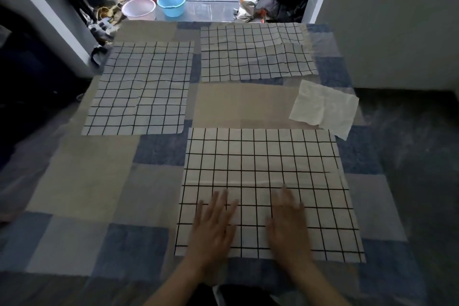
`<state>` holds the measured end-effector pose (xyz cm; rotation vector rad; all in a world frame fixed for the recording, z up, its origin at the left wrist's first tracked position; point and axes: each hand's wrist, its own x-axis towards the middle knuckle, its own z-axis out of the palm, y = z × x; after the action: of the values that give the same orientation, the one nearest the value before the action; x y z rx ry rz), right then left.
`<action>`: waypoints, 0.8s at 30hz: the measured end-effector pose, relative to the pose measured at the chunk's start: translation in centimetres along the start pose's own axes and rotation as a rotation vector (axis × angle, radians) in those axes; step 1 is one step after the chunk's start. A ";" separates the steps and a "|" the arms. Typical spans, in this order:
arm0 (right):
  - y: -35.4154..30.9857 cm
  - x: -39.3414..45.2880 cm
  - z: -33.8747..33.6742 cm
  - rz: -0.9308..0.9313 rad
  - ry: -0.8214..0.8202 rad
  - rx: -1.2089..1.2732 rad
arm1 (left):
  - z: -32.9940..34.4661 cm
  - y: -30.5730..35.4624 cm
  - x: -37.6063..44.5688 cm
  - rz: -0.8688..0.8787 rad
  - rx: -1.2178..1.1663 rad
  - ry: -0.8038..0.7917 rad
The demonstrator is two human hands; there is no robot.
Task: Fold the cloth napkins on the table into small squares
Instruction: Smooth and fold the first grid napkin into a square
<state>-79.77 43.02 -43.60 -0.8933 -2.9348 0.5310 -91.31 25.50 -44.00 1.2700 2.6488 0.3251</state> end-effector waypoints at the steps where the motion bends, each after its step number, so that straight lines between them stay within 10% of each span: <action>1: -1.5 -0.5 1.2 -0.024 -0.030 -0.012 | 0.7 0.7 0.1 0.004 -0.001 -0.028; 15: 7.8 0.2 -4.4 0.324 0.033 -0.069 | -4.1 -6.6 1.7 -0.225 0.020 0.079; 24: 3.1 6.6 -5.0 -0.044 -0.148 -0.073 | -5.1 -7.7 7.2 -0.100 -0.091 -0.035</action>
<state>-82.95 50.59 -40.39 -0.8276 -3.1178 0.5120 -102.83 25.85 -41.76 1.1020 2.6248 0.3988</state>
